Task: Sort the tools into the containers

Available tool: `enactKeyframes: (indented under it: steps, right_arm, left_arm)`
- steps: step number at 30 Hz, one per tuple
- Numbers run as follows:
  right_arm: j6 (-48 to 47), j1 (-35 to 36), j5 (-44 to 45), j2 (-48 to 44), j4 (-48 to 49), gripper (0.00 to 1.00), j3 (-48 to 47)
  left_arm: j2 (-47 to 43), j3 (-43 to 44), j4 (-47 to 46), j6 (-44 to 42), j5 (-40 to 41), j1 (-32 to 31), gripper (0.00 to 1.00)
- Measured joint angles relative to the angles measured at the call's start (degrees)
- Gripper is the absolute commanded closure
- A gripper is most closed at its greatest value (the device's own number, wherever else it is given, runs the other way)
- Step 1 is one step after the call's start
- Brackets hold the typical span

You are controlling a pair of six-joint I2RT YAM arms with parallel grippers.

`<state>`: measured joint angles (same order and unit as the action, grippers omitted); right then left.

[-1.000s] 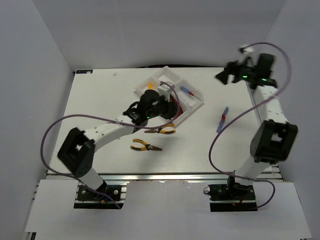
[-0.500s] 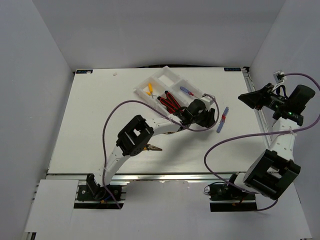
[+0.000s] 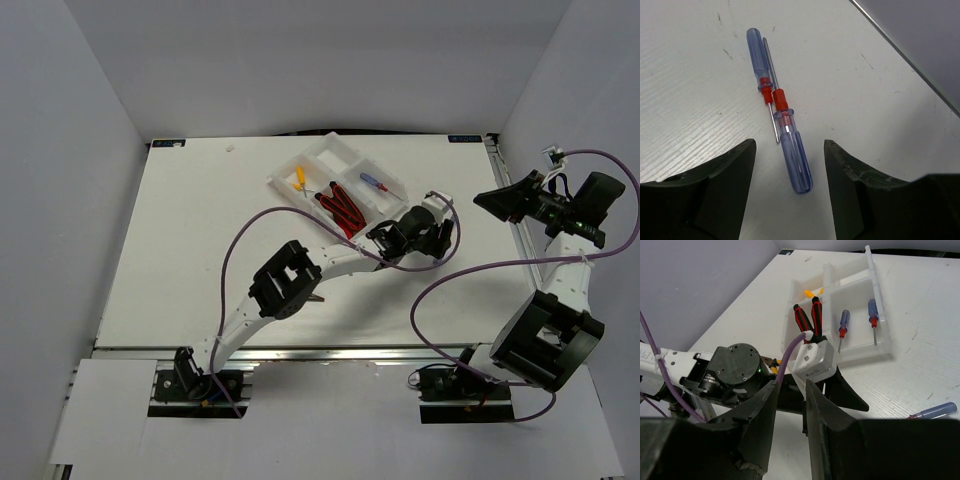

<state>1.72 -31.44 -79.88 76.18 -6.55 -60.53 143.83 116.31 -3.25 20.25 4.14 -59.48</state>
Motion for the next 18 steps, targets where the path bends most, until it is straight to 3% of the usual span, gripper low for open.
enactKeyframes:
  steps: [18]
  right_arm:
    - [-0.3,0.0,-2.0,0.0,-0.6,0.64,0.0]
  left_arm:
    - [7.7,9.4,7.8,-7.3,13.9,-5.2,0.36]
